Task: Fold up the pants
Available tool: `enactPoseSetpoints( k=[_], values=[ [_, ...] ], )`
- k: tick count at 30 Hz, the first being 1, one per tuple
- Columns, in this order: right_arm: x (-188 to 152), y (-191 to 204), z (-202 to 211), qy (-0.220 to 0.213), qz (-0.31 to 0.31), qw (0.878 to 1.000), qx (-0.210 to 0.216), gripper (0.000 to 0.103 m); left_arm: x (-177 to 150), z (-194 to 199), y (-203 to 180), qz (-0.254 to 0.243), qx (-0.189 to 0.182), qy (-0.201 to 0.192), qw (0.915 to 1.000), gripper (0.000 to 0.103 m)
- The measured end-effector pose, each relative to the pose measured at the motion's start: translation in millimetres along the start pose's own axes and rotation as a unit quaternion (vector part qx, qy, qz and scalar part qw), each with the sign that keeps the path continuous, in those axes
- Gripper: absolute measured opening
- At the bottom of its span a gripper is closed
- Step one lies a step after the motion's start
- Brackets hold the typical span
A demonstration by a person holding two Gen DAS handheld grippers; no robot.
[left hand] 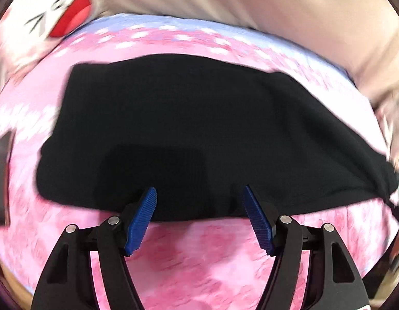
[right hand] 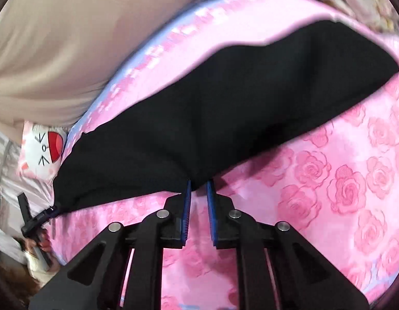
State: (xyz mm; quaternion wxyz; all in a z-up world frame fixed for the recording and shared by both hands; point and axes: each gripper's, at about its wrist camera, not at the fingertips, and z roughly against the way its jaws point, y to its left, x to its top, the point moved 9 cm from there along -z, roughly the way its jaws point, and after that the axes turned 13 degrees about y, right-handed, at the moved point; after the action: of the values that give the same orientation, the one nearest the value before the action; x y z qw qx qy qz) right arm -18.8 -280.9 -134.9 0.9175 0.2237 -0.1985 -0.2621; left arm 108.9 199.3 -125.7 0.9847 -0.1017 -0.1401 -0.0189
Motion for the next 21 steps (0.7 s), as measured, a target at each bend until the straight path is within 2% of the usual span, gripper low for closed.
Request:
enactPoseSetpoints(
  k=[1, 3, 5, 9, 13, 14, 15, 16, 17, 18, 21],
  values=[
    [-4, 15, 5, -0.019, 0.033, 0.999, -0.033, 0.018, -3, 8, 12, 0.02, -0.006, -0.009, 0.9997, 0.067],
    [-8, 44, 8, -0.03, 0.075, 0.996, -0.041, 0.027, -10, 25, 43, 0.076, -0.017, -0.028, 0.9966, 0.068],
    [-11, 89, -3, -0.012, 0.11, 0.994, 0.003, 0.027, -17, 33, 65, 0.124, -0.03, -0.037, 0.9911, 0.07],
    [-33, 187, -57, 0.056, 0.198, 0.974, 0.091, 0.027, -29, 29, 107, 0.226, -0.074, -0.048, 0.9701, 0.07],
    [-43, 246, -97, 0.094, 0.247, 0.957, 0.116, 0.027, -20, 10, 123, 0.284, -0.151, -0.04, 0.946, 0.069],
    [-47, 254, -101, 0.1, 0.254, 0.954, 0.121, 0.027, -16, 10, 124, 0.288, -0.164, -0.045, 0.9424, 0.07],
    [-52, 260, -103, 0.104, 0.258, 0.953, 0.122, 0.027, -13, 9, 124, 0.289, -0.165, -0.046, 0.9419, 0.066],
    [-56, 263, -104, 0.105, 0.259, 0.953, 0.12, 0.027, -10, 10, 126, 0.287, -0.163, -0.047, 0.9428, 0.054],
    [-58, 266, -107, 0.104, 0.259, 0.954, 0.115, 0.027, -5, 11, 127, 0.285, -0.15, -0.05, 0.9453, 0.038],
    [-59, 263, -105, 0.103, 0.257, 0.954, 0.111, 0.027, -2, 12, 126, 0.275, -0.138, -0.052, 0.9501, 0.005],
    [-55, 253, -100, 0.098, 0.244, 0.96, 0.1, 0.027, 20, 32, 120, 0.217, -0.124, -0.074, 0.9655, 0.006]
  ],
)
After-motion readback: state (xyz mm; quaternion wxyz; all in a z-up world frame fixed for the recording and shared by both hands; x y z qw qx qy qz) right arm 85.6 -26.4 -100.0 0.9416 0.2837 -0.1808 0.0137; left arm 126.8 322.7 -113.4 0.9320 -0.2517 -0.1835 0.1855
